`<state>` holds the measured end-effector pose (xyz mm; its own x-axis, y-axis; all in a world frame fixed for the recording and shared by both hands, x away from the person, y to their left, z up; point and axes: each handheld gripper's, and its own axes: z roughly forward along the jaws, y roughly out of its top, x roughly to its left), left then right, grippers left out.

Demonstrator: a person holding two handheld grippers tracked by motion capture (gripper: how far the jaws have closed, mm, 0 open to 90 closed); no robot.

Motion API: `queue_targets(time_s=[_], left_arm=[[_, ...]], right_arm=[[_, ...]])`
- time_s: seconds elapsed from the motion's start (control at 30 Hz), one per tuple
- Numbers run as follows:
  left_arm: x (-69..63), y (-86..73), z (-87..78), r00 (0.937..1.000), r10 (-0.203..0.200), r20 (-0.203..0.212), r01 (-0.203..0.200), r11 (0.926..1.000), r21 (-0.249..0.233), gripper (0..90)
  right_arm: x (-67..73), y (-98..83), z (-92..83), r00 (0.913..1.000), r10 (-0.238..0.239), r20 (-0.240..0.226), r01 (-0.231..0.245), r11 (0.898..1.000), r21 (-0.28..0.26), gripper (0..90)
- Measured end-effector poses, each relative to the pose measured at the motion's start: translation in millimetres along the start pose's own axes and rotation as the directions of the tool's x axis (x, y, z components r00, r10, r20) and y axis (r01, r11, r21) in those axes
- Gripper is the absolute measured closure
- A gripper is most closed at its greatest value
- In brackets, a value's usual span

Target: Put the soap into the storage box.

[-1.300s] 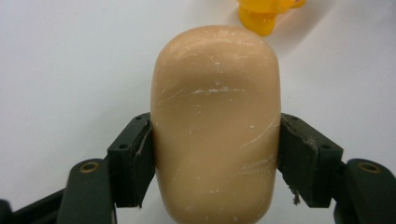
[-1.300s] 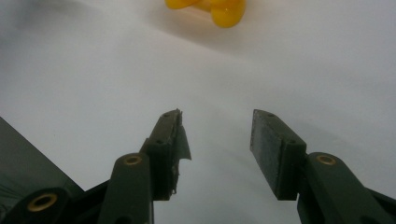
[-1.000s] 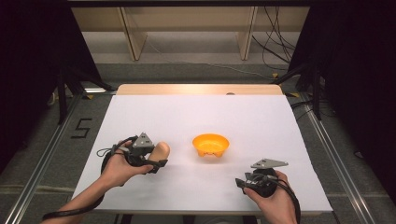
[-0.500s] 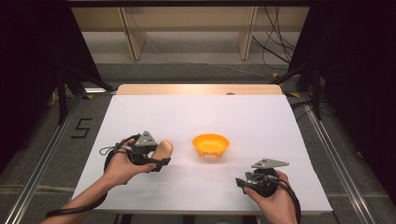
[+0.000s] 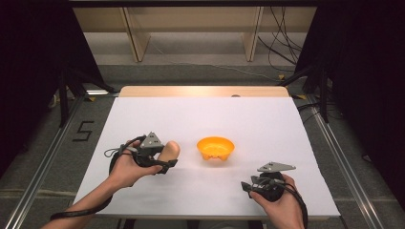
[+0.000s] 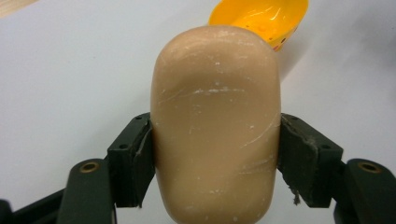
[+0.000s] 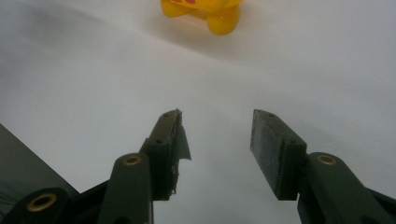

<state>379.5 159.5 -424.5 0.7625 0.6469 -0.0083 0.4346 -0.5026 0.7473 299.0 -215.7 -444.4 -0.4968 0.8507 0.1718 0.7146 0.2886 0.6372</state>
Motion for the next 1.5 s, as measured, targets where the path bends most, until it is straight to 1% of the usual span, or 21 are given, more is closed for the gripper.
queue_targets(time_s=[0.07,0.13,0.2,0.43,0.47,0.53,0.57,0.63,0.7,0.73,0.87,0.93,1.0,1.03,1.07,1.13,1.2,1.3,1.37,1.4,1.5], left_arm=[[-0.3,1.8,0.7,1.0000,0.003,0.003,-0.003,0.9999,-0.011,32.6],[0.1,2.9,0.4,1.0000,0.009,0.003,-0.009,0.9999,-0.010,32.6],[-0.9,3.9,0.4,1.0000,-0.004,0.003,0.004,0.9998,-0.018,32.7],[-0.4,7.5,0.6,0.9999,0.010,0.007,-0.010,0.9997,-0.024,32.6],[-1.4,7.5,1.0,1.0000,-0.007,0.006,0.007,0.9997,-0.025,32.6],[-1.4,8.7,1.0,1.0000,0.007,0.004,-0.007,0.9996,-0.026,32.6],[-2.1,9.5,1.7,0.9999,0.002,0.010,-0.002,0.9995,-0.031,32.6],[-2.0,10.3,1.9,0.9999,0.010,0.011,-0.010,0.9995,-0.030,32.6],[-3.8,10.9,2.6,0.9999,-0.005,0.009,0.005,0.9995,-0.031,32.6],[-2.7,11.7,2.9,0.9997,0.017,0.016,-0.016,0.9994,-0.030,32.6],[-4.8,13.2,4.9,0.9998,-0.003,0.020,0.004,0.9995,-0.031,32.6],[-3.9,14.7,5.6,0.9997,0.016,0.018,-0.015,0.9994,-0.031,32.6],[-4.6,15.4,6.3,0.9998,0.008,0.019,-0.007,0.9994,-0.033,32.6],[-4.8,16.0,6.6,0.9998,0.010,0.018,-0.009,0.9994,-0.033,32.6],[-4.7,16.6,7.0,0.9997,0.019,0.016,-0.018,0.9992,-0.035,32.6],[-6.0,17.5,8.0,0.9998,0.003,0.022,-0.002,0.9993,-0.037,32.6],[-5.6,18.9,8.6,0.9995,0.021,0.021,-0.020,0.9991,-0.037,32.6],[-6.6,20.5,9.8,0.9997,0.016,0.019,-0.016,0.9991,-0.038,32.6],[-6.2,21.9,10.4,0.9994,0.025,0.025,-0.024,0.9990,-0.038,32.6],[-7.5,21.9,11.1,0.9996,0.004,0.028,-0.003,0.9992,-0.040,32.6],[-7.3,24.0,12.1,0.9993,0.023,0.029,-0.022,0.9989,-0.042,32.6]], right_arm=[[0.7,-0.3,0.3,0.9999,0.010,0.001,-0.010,1.000,-0.008,53.9],[4.3,-1.5,3.3,0.9986,0.053,-0.002,-0.053,0.998,-0.043,53.9],[4.1,-1.2,2.3,0.9988,0.050,0.000,-0.050,0.998,-0.032,53.9],[4.0,-1.3,2.3,0.9988,0.049,0.001,-0.049,0.998,-0.033,53.8],[4.0,-1.1,2.5,0.9988,0.050,0.002,-0.049,0.998,-0.038,53.8],[4.0,-0.8,1.3,0.9986,0.052,-0.002,-0.052,0.998,-0.027,53.8],[1.6,-0.7,1.5,0.9977,0.042,-0.053,-0.044,0.999,-0.026,53.8],[2.4,-0.6,0.6,0.9977,0.050,-0.046,-0.051,0.999,-0.015,53.8],[1.9,-0.7,0.9,0.9979,0.046,-0.045,-0.047,0.999,-0.017,53.8],[1.9,-0.7,0.9,0.9979,0.046,-0.045,-0.047,0.999,-0.017,53.8],[1.7,-0.7,0.9,0.9980,0.044,-0.045,-0.045,0.999,-0.018,53.7],[1.7,-0.7,1.0,0.9980,0.044,-0.045,-0.045,0.999,-0.018,53.7],[2.1,-1.0,1.3,0.9985,0.043,-0.035,-0.044,0.999,-0.023,53.7],[3.8,-1.6,3.1,0.9985,0.053,-0.009,-0.054,0.997,-0.047,53.7],[3.7,-1.3,2.3,0.9989,0.047,0.001,-0.047,0.998,-0.038,53.7],[3.5,-1.3,2.4,0.9990,0.045,0.002,-0.045,0.998,-0.040,53.7],[3.7,-1.5,3.0,0.9987,0.051,-0.008,-0.051,0.998,-0.047,53.7],[3.6,-1.7,3.0,0.9985,0.054,-0.010,-0.054,0.998,-0.045,53.7],[2.3,-0.9,0.4,0.9977,0.049,-0.046,-0.050,0.999,-0.012,53.7],[2.4,-0.9,0.3,0.9977,0.050,-0.046,-0.051,0.999,-0.012,53.7],[2.1,-1.0,0.4,0.9979,0.047,-0.045,-0.048,0.999,-0.012,53.7]])
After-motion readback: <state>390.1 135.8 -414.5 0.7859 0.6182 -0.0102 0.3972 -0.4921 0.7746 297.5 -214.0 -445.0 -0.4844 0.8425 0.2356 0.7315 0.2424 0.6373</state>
